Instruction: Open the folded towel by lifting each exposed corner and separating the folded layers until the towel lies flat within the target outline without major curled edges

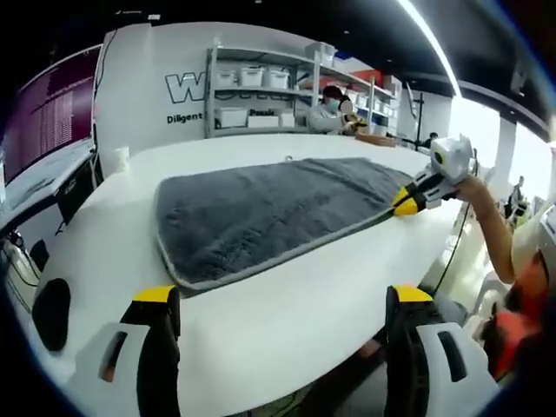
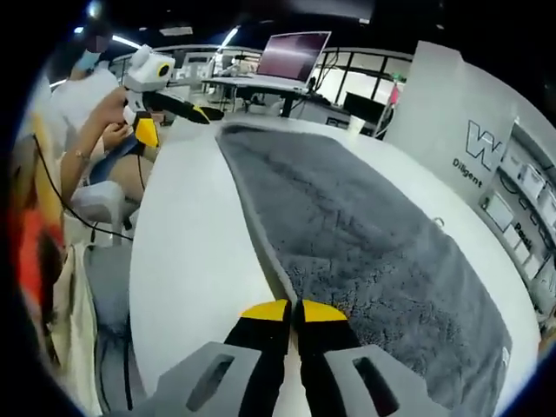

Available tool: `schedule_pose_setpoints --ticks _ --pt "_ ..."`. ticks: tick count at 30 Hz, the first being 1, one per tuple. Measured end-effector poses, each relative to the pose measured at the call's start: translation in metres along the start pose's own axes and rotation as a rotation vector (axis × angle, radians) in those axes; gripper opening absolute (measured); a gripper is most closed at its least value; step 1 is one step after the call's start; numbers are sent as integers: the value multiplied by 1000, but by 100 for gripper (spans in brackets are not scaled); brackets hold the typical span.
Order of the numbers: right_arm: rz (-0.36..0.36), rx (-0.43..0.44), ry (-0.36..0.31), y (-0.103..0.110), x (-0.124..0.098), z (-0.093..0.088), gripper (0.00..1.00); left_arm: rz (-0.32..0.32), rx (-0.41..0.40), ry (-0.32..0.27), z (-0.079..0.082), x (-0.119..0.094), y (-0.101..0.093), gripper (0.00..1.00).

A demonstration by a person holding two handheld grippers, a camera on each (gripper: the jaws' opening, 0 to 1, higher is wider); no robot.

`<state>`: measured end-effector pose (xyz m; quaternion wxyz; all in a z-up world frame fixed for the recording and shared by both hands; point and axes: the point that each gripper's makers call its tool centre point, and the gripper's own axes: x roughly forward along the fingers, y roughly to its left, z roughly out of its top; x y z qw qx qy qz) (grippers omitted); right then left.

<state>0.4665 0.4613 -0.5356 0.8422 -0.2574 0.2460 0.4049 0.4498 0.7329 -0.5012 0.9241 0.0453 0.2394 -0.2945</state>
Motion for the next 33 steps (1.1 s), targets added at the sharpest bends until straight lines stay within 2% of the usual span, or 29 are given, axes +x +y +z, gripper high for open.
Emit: schedule_pose_setpoints --ticks 26,33 --pt "9 0 1 10 -7 -4 0 3 2 21 -8 -4 -3 96" --pt "13 14 -25 12 -14 -2 3 7 -1 24 -10 -5 -4 96"
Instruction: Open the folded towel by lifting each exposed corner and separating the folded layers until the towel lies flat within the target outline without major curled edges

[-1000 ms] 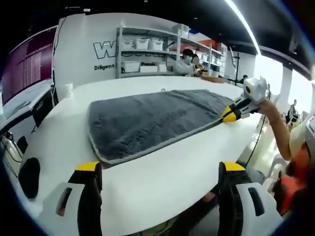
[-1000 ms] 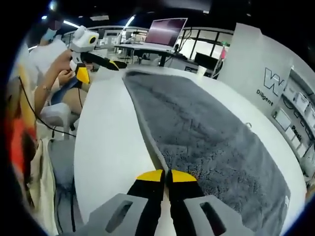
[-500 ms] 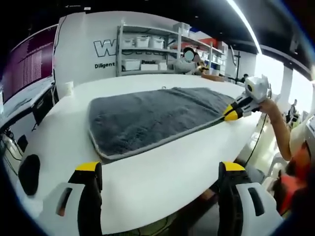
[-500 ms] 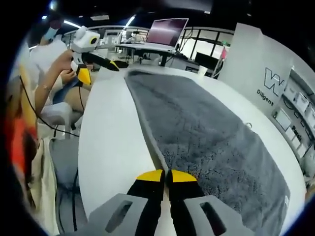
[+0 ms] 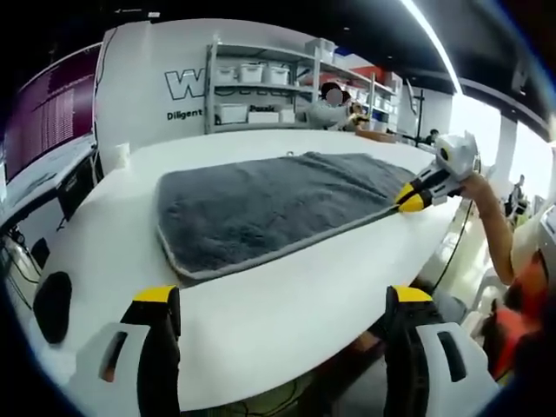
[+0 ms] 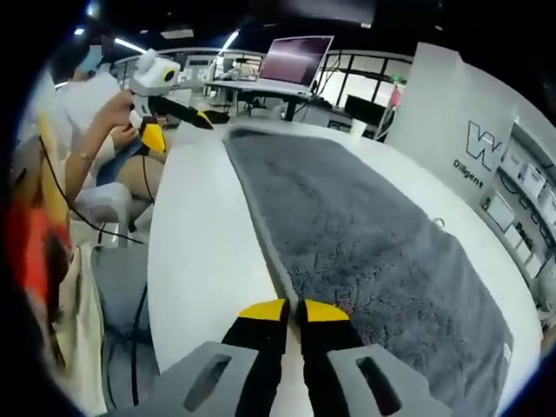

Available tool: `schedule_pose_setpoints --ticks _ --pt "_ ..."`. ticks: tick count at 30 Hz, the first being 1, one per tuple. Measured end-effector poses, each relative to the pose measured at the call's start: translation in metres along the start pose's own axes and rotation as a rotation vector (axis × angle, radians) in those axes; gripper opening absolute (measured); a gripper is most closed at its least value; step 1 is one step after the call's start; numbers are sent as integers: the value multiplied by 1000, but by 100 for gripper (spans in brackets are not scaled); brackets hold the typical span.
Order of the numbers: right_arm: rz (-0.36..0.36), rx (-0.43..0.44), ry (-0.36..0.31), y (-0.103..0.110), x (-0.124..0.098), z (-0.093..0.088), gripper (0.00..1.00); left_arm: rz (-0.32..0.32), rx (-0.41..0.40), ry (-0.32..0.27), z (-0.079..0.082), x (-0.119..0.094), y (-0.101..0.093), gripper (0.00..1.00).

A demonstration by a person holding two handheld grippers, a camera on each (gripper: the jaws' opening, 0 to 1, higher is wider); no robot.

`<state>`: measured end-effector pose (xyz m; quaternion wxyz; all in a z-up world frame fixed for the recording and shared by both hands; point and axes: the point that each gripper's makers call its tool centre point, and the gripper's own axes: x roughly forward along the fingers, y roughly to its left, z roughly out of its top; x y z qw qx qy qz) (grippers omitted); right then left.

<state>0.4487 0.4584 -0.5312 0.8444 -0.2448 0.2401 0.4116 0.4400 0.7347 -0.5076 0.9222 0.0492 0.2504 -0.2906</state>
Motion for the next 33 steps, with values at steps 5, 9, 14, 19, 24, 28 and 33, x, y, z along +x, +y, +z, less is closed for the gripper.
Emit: schedule_pose_setpoints --ticks 5,9,14,19,24,28,33 --pt "-13 50 -34 -3 -11 3 32 7 -3 -2 1 0 4 96" --pt "-57 71 -23 -12 -23 -3 45 10 -9 -1 1 1 7 95" --pt "-134 142 -27 -27 -40 -12 67 28 -23 -6 2 1 14 94" --pt "-143 243 -90 -34 -55 -14 83 79 -60 -32 8 -5 31 92" --pt "-191 250 -111 -42 -67 -22 100 127 -78 -58 16 -7 46 90" --pt "-196 259 -95 -41 -74 -31 99 157 -99 -60 19 -2 62 82" --pt "-179 269 -100 -37 -77 -34 99 238 -138 -113 26 6 88 66"
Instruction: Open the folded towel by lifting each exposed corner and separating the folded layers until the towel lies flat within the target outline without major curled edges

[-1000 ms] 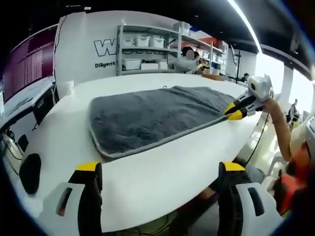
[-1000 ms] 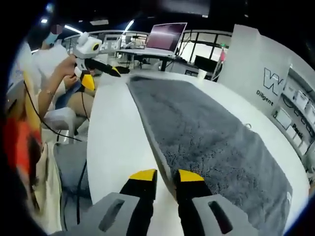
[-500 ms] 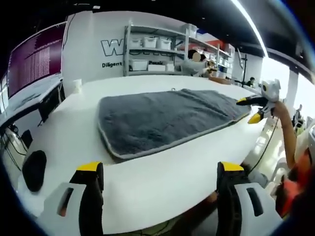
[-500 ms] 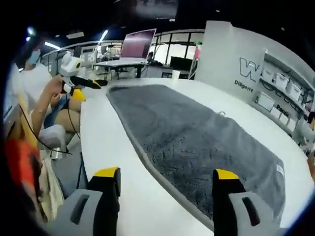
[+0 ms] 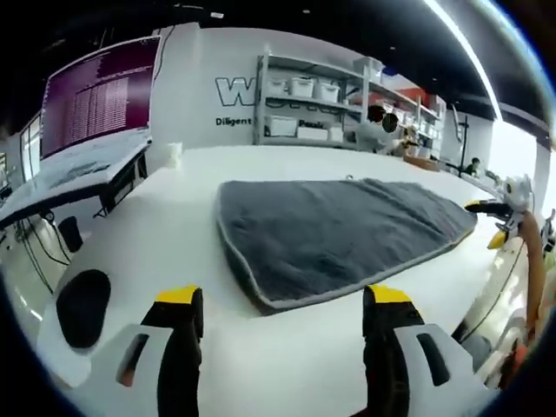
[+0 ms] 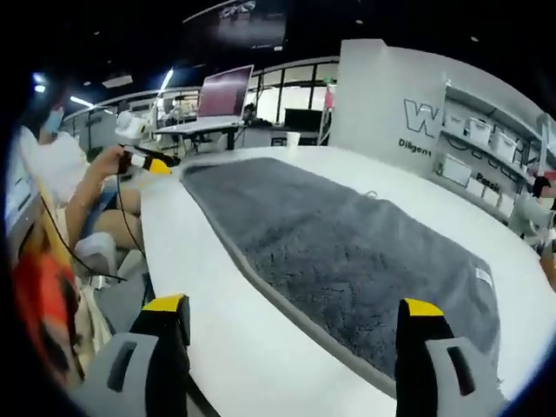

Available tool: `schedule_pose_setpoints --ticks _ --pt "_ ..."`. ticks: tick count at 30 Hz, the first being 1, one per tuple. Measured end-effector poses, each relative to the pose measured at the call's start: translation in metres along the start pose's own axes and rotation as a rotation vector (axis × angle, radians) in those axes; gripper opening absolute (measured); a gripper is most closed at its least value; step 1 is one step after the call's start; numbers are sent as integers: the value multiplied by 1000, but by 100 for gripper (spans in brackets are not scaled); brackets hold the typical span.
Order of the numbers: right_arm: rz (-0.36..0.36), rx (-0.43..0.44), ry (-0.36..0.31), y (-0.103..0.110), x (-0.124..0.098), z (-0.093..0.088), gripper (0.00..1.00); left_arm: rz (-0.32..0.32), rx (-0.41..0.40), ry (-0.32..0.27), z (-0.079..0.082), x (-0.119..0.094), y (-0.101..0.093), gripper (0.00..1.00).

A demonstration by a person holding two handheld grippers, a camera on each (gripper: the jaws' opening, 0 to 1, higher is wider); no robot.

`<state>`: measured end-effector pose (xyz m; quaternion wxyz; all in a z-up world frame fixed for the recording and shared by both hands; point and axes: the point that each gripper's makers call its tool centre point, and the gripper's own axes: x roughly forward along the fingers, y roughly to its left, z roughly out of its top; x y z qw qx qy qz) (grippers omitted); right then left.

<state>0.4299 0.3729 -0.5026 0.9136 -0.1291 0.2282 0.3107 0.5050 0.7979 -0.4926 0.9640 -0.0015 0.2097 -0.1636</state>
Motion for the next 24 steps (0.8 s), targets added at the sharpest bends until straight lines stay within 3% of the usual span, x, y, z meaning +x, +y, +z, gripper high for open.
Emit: schedule_pose_setpoints --ticks 6,8,10,14,24 --pt "-12 16 4 -6 -2 -1 99 71 -54 -68 8 16 24 35" --pt "-14 22 3 -7 -3 -1 99 107 -45 -64 6 20 31 24" --pt "-19 20 7 -8 -4 -2 99 136 -26 -64 4 22 37 21" --pt "-19 20 14 -10 -4 -4 99 150 3 -53 -2 28 40 5" --pt "-18 21 21 -9 -2 -5 99 178 15 4 -19 33 47 1"
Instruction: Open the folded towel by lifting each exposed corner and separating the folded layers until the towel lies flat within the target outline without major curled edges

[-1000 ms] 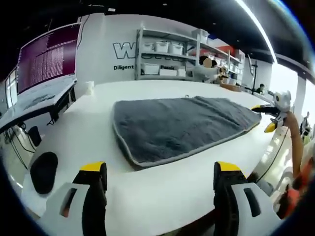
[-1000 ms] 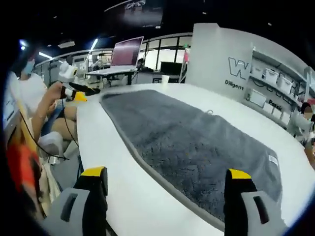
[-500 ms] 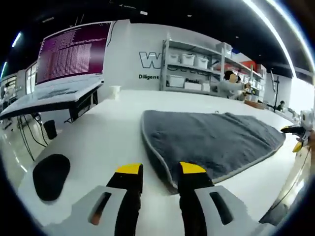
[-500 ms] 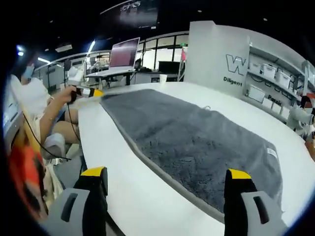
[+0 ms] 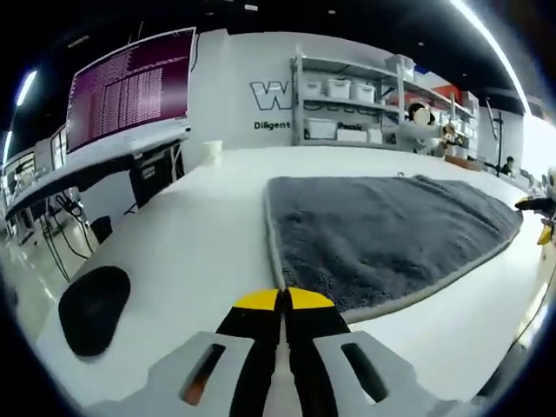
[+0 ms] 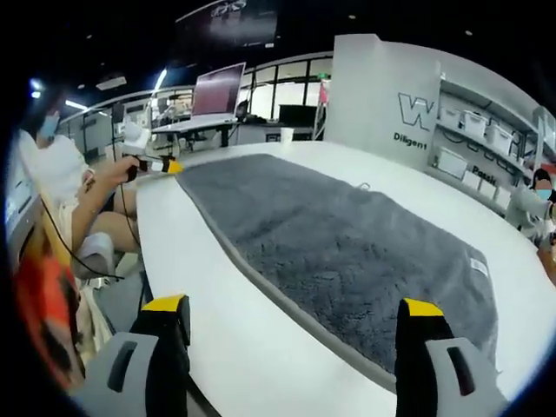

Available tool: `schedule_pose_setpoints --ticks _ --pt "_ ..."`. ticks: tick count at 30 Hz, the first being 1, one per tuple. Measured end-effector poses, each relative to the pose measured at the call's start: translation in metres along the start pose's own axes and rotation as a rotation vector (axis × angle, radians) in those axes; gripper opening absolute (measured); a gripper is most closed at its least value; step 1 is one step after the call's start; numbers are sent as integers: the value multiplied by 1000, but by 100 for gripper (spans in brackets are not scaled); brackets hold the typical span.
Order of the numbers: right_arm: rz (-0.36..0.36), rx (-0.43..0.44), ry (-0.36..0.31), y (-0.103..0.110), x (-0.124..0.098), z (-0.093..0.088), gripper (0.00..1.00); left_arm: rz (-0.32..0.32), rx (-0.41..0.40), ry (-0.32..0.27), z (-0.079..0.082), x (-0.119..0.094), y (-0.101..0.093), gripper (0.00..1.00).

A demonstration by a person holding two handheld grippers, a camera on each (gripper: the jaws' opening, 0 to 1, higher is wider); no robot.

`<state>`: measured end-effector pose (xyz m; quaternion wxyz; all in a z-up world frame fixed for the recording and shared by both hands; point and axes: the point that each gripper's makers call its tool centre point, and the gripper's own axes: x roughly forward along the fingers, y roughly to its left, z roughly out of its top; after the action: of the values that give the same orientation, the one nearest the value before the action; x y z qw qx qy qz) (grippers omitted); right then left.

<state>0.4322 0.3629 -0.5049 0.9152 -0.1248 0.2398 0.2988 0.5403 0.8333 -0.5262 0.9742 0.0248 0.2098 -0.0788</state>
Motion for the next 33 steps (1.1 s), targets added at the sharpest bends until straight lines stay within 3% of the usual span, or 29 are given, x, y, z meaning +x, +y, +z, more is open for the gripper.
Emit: schedule_pose_setpoints --ticks 27,30,33 --pt "-12 -1 8 -2 -10 -4 98 58 1 20 -8 -14 22 2" --pt "-23 17 -5 -8 -17 -4 97 55 -12 10 -6 -16 19 14" --pt "-37 38 -17 -15 -25 -5 96 69 -46 -11 -3 -18 18 41"
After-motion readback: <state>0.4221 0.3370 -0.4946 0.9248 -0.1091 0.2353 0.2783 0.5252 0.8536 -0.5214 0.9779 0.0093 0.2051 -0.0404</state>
